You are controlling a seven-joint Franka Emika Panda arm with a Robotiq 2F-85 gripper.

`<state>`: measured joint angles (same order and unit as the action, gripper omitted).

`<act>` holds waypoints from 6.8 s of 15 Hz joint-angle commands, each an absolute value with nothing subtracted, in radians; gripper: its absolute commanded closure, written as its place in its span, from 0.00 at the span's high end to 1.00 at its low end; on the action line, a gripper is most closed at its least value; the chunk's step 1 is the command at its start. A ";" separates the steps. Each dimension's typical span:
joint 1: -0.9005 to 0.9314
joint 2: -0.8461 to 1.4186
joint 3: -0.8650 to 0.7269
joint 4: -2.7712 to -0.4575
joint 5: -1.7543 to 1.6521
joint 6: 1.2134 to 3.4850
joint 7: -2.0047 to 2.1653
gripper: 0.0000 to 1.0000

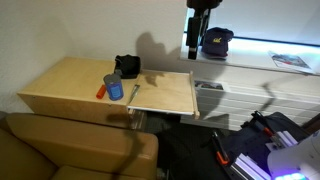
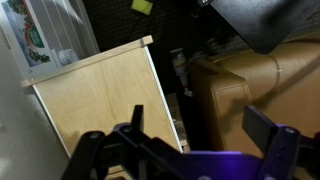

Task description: Put the blue container on the sliding tray

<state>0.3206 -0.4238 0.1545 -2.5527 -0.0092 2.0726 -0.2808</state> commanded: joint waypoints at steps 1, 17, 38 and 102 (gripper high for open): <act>0.305 -0.302 0.164 -2.570 0.002 2.176 -0.266 1.00; 0.337 0.325 0.237 -2.192 -0.178 2.686 0.040 1.00; 0.667 0.804 -0.075 -1.736 -0.320 2.877 0.205 0.66; 0.730 0.520 -0.545 -2.506 -0.711 3.243 1.161 0.58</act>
